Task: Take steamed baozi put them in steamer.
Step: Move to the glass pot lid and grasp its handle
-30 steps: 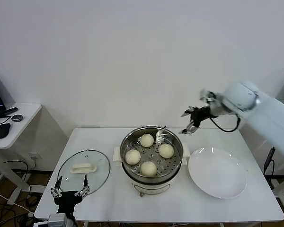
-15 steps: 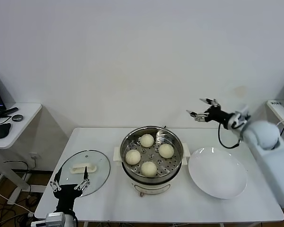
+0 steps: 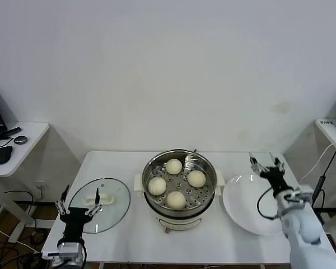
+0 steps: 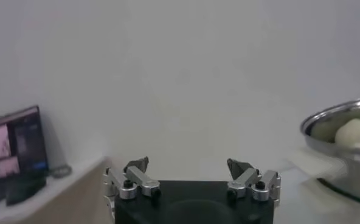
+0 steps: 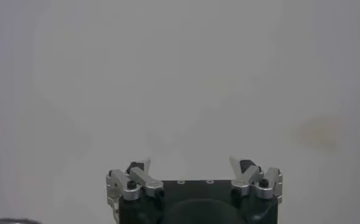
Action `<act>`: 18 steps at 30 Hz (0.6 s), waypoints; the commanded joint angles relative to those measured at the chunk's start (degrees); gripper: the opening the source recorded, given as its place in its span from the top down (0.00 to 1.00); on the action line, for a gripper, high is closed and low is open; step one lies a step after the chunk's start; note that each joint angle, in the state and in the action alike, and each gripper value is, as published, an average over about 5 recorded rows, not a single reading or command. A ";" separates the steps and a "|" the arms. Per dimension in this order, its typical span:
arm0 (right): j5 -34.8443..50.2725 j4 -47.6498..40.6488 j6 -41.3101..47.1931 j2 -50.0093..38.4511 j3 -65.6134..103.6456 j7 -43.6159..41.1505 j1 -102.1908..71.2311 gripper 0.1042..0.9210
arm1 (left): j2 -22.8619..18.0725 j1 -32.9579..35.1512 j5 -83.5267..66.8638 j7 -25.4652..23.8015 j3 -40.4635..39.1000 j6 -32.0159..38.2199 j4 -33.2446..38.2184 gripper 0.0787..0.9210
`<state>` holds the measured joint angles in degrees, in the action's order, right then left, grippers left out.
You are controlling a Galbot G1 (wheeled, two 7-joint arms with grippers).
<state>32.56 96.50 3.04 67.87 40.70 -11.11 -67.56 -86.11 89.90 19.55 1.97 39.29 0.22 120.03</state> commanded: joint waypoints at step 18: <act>-4.40 6.34 -3.43 9.81 6.05 3.45 -16.28 0.12 | 17.41 -6.35 66.84 14.70 -3.89 3.05 -27.40 0.12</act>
<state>29.06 101.64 0.25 75.33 45.68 -8.09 -80.93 -74.76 84.34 72.03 14.01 36.53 4.86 102.20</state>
